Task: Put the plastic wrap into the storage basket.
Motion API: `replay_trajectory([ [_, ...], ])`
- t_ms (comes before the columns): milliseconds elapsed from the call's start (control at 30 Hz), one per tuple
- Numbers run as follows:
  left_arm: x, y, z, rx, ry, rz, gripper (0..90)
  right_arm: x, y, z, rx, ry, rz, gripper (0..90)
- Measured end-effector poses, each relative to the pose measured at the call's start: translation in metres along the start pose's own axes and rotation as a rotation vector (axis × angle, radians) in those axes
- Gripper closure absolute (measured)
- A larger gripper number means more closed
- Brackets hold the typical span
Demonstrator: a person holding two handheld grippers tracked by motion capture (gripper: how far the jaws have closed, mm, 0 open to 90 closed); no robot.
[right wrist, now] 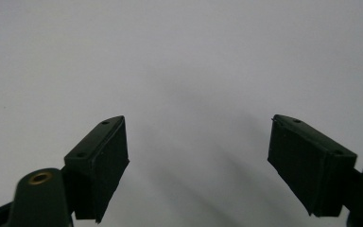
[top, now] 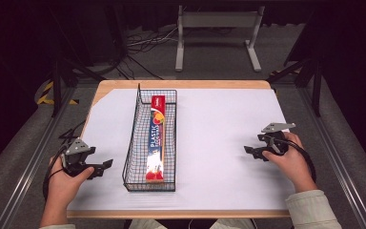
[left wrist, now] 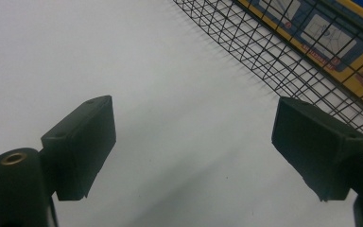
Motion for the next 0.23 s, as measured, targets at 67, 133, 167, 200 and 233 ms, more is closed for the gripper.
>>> replay_trajectory([
  [67, -0.0004, -0.0006, 0.0001, -0.002, -0.007, 0.002, 14.7, -0.0004, -0.0002, -0.0004, -0.001, -0.003, 0.000, 21.1],
  [133, -0.0024, -0.0027, -0.0007, -0.015, -0.039, 0.021, 13.8, -0.0010, 0.0002, -0.0005, 0.001, 0.001, 0.000, 21.1],
  [167, -0.0030, -0.0034, -0.0013, -0.025, -0.054, 0.027, 13.3, -0.0015, 0.0007, -0.0007, 0.001, 0.001, 0.002, 21.1],
  [200, -0.0035, -0.0046, -0.0017, -0.028, -0.063, 0.028, 12.2, -0.0018, 0.0011, -0.0006, 0.004, -0.002, 0.004, 21.1],
  [233, -0.0035, -0.0046, -0.0017, -0.028, -0.063, 0.028, 11.6, -0.0023, 0.0016, -0.0003, 0.010, -0.008, 0.007, 21.4],
])
Point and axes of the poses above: each handheld gripper's, and its own axes: y roughly forward along the jaws, z roughly out of its underside, x roughly to its left, the point moved 8 cm from there along y, roughly forward along the jaws, and after that the axes turned 6 degrees about z, right-handed, at the moved point
